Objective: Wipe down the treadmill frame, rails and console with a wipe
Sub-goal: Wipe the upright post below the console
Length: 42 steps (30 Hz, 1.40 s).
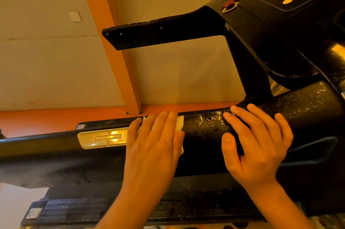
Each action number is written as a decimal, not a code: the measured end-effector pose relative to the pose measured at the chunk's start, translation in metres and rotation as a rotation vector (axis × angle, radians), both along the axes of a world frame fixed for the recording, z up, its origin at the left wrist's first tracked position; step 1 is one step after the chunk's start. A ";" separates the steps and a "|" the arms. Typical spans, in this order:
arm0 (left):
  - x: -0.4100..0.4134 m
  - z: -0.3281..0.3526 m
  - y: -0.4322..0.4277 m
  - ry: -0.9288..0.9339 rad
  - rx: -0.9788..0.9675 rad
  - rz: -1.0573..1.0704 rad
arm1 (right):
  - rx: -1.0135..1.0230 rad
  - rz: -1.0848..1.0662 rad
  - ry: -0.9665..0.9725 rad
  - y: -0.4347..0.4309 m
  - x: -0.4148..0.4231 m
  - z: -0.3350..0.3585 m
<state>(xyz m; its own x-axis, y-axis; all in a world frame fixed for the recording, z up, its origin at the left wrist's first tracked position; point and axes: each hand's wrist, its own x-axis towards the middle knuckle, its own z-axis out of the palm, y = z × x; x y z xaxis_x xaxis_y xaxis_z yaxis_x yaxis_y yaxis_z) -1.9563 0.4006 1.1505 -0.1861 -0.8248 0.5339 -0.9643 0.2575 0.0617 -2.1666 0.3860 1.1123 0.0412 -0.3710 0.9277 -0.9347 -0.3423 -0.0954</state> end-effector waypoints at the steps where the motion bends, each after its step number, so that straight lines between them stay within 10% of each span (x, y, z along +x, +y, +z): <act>1: -0.008 0.001 -0.001 -0.019 0.002 -0.026 | 0.002 0.001 0.001 0.000 0.000 0.000; 30: 0.008 -0.009 0.003 0.045 0.057 -0.077 | 0.028 0.040 -0.042 0.003 0.003 0.007; 42: 0.082 -0.028 0.007 0.148 -0.041 -0.138 | 0.290 0.384 0.043 0.025 0.101 0.031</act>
